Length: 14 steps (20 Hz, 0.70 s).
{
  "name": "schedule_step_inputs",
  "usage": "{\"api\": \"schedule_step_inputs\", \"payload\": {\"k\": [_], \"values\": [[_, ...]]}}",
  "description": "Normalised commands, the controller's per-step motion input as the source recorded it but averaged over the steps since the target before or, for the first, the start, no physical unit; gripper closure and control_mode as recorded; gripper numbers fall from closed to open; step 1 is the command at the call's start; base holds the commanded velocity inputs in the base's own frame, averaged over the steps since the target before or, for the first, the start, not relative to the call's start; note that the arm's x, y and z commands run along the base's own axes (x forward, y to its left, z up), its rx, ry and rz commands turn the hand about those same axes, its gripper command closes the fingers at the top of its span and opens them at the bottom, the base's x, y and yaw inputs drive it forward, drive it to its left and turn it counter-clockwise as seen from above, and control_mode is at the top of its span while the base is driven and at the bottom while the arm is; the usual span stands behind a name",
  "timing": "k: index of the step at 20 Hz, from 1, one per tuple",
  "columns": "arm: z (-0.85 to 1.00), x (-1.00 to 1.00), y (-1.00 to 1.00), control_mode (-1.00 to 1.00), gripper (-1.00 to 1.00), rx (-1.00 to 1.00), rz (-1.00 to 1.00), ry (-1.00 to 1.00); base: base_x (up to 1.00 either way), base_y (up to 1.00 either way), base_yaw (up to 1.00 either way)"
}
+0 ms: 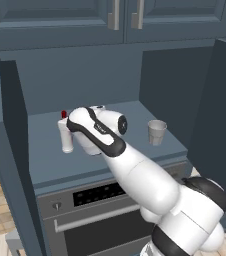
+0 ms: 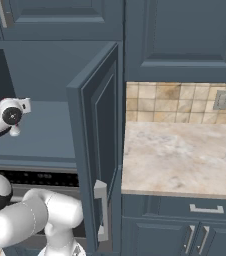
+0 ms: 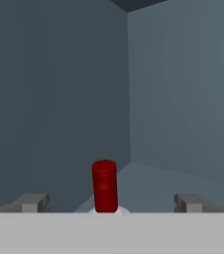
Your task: There is a bowl on the dining counter. Grab a lemon wedge from the fridge and place it in the bowl. Then get the liquor bottle and glass cup from the cabinet and place them next to the bowl.
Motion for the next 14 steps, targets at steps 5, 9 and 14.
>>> {"api": "schedule_step_inputs", "payload": {"k": [5, 9, 14], "values": [[0.0, 0.05, 0.07, -1.0, -1.0, 0.0, 0.0, 0.0, 0.0, 0.0, 0.0], [0.0, 0.05, 0.03, -1.0, -1.0, 0.0, 0.0, 0.0, 0.0, 0.0, 0.0], [0.0, 0.07, 0.16, -1.0, -1.0, 0.0, 0.0, 0.01, 0.0, 0.0, 0.0]]}}
